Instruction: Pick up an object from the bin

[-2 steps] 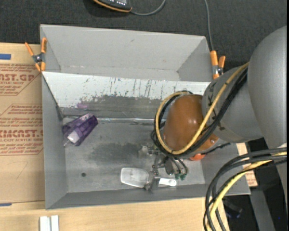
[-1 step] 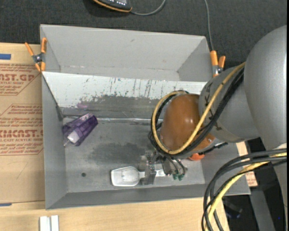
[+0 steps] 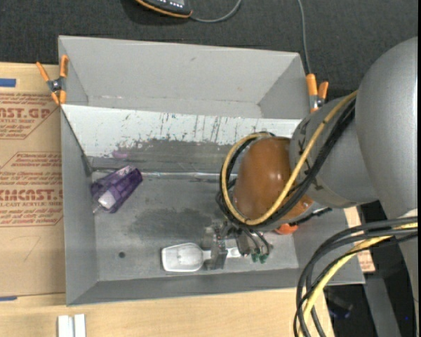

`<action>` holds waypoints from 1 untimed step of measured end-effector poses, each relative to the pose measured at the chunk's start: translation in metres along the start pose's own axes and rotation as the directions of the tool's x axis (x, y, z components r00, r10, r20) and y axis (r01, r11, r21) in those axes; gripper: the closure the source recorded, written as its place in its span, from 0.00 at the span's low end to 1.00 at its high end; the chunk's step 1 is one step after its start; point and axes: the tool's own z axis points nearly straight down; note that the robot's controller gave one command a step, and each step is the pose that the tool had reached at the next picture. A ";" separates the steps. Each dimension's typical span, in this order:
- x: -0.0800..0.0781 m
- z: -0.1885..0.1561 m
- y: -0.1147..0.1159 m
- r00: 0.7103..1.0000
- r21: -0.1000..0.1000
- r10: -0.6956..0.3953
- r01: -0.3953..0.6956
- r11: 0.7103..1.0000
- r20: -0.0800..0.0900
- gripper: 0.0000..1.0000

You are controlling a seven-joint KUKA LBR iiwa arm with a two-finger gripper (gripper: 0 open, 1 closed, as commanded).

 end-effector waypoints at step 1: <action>0.001 -0.002 0.000 1.000 0.000 0.000 0.000 1.000 -0.002 1.00</action>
Offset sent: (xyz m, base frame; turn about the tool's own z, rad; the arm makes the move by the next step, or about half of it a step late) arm 0.0000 0.0000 0.0362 0.0001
